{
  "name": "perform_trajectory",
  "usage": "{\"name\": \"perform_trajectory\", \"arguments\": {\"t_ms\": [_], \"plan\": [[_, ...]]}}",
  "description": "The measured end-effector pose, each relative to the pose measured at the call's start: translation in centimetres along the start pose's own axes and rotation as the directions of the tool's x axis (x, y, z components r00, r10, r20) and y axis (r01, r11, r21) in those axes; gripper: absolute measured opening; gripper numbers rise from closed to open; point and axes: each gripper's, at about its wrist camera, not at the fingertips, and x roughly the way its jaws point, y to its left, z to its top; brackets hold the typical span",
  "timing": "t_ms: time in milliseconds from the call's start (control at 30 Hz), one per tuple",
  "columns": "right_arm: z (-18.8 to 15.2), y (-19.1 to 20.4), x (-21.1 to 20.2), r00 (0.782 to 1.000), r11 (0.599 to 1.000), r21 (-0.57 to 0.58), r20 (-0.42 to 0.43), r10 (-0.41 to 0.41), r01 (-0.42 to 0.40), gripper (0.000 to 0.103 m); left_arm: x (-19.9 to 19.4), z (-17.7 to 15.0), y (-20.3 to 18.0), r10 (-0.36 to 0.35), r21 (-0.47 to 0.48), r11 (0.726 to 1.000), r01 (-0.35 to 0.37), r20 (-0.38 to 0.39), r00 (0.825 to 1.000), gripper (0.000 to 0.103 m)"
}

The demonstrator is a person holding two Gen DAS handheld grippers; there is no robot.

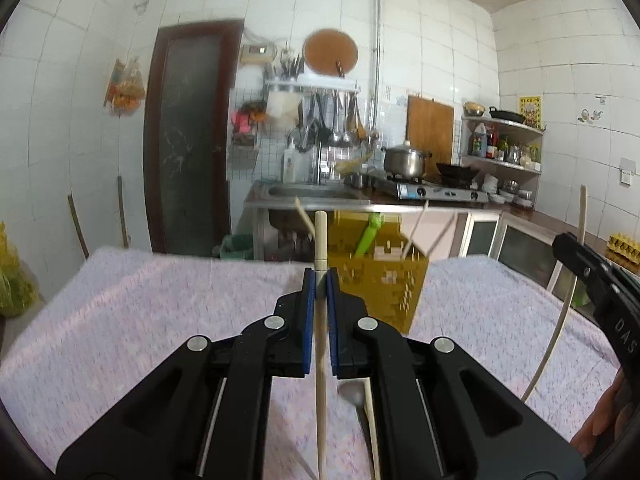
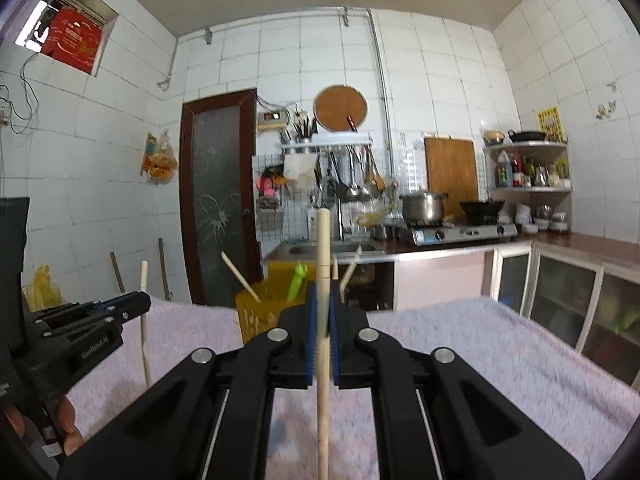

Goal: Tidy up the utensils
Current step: 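Lower both chopsticks into the holder and open both tools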

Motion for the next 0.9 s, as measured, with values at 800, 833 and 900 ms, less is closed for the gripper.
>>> {"name": "perform_trajectory", "arguments": {"t_ms": [800, 833, 900], "plan": [[7.0, 1.7, 18.3, 0.984, 0.999, 0.004, 0.174, -0.043, 0.042, 0.006, 18.2, 13.7, -1.8, -0.041, 0.011, 0.999, 0.039, 0.217, 0.975, 0.005], [6.6, 1.6, 18.8, 0.985, 0.999, 0.002, 0.164, -0.046, 0.046, 0.006, 18.8, 13.1, -1.5, -0.043, 0.004, 0.999, 0.043, 0.203, 0.978, 0.005], [5.8, 1.5, 19.5, 0.987, 0.998, -0.007, 0.149, -0.056, 0.057, 0.006, 19.9, 11.8, -1.1, -0.036, -0.009, 0.999, 0.038, 0.179, 0.983, 0.005]]}}
